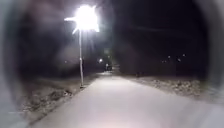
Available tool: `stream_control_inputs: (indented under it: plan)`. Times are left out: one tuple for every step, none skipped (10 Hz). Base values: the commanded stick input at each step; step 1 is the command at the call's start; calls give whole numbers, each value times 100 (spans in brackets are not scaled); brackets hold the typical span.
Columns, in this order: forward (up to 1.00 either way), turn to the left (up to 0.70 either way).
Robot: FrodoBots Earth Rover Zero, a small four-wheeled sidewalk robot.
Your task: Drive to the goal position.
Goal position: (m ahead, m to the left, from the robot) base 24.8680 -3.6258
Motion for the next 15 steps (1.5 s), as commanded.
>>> stream_control_inputs:
  plan:
    - [70,14]
    - [70,1]
    - [70,0]
    - [70,0]
    - [70,0]
    - [70,0]
    - [70,0]
    - [70,0]
    - [70,0]
    - [70,0]
    - [70,0]
    - [70,0]
    - [70,0]
    - [70,0]
    - [70,0]
